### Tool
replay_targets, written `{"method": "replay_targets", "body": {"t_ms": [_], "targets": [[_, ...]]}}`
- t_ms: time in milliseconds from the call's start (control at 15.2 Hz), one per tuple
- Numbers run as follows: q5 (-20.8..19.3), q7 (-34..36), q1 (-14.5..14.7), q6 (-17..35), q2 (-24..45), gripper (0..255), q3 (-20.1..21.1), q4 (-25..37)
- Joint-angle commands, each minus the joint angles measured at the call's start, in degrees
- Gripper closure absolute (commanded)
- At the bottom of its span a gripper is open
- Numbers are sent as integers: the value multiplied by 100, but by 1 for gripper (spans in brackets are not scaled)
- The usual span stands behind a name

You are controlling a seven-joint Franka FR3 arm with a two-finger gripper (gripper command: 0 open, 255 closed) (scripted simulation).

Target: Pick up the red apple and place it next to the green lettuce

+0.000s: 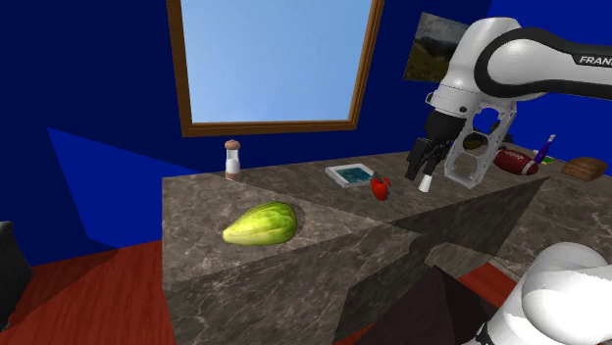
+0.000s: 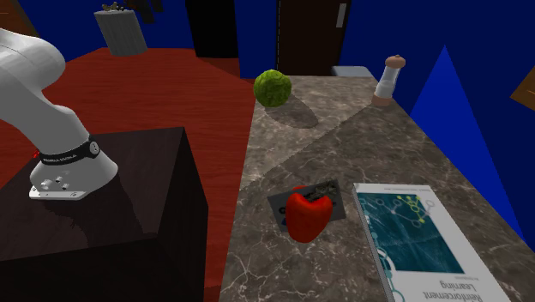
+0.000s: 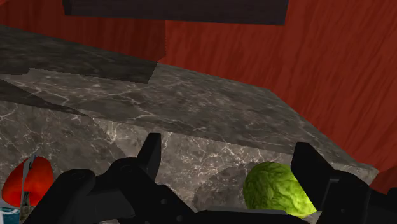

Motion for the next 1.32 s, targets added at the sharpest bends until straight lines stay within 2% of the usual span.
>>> {"method": "replay_targets", "body": {"t_ms": [0, 660, 1254], "targets": [[0, 0, 0, 0, 0, 0, 0, 0], [-348, -860, -368, 963, 1640, 0, -826, 473], [-256, -1641, -585, 1521, 3383, 0, -1487, 1462]]}}
